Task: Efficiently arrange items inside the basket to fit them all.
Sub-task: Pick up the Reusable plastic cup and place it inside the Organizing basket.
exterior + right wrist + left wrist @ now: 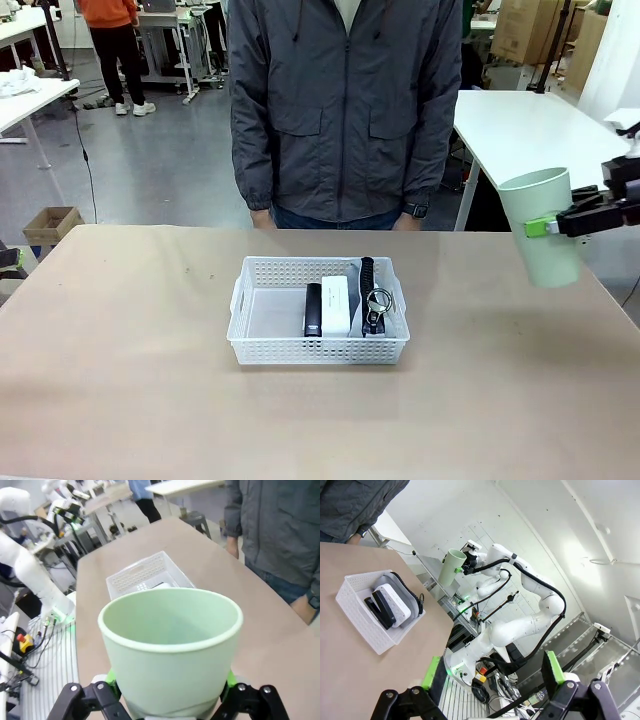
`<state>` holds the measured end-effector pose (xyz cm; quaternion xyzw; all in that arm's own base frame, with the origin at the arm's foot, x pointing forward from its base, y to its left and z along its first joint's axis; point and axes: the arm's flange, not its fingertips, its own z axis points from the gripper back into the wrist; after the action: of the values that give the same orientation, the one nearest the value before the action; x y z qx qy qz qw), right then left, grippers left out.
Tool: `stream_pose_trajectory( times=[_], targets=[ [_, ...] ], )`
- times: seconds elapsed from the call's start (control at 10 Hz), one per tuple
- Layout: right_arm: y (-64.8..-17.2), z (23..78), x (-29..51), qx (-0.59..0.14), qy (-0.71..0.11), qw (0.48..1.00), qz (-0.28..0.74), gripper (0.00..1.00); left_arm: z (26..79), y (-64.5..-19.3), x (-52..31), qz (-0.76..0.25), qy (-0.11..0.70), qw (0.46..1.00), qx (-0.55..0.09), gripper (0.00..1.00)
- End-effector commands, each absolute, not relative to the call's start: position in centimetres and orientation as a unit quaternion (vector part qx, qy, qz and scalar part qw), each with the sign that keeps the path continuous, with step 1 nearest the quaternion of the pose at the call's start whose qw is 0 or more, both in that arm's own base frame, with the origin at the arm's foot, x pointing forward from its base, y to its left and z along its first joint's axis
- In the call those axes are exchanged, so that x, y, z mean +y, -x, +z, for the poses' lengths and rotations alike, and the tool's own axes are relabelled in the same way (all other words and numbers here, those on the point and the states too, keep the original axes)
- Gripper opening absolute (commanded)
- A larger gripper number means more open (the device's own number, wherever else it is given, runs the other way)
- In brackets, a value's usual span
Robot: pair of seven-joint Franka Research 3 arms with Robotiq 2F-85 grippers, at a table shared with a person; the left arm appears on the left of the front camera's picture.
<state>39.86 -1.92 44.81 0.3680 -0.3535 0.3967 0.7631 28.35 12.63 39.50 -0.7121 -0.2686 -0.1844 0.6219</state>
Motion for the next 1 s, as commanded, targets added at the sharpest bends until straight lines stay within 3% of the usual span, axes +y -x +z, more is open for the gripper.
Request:
stream_pose_trajectory(
  times=[0.0,0.3,0.5,0.9],
  targets=[
    [-38.1,49.7,3.3,-0.301,-0.265,0.834,0.379,0.87,39.8,-27.4,11.3,-0.173,0.715,0.620,-0.271,1.00],
    [-34.6,54.2,12.1,-0.278,-0.196,0.838,0.427,0.87,39.8,-27.4,11.3,-0.173,0.715,0.620,-0.271,1.00],
    [-32.8,55.6,19.7,-0.206,-0.189,0.858,0.430,0.87,39.8,-27.4,11.3,-0.173,0.715,0.620,-0.271,1.00],
    [-31.3,53.8,32.9,-0.059,-0.132,0.957,0.252,0.87,39.8,-27.4,11.3,-0.173,0.715,0.620,-0.271,1.00]
  ],
)
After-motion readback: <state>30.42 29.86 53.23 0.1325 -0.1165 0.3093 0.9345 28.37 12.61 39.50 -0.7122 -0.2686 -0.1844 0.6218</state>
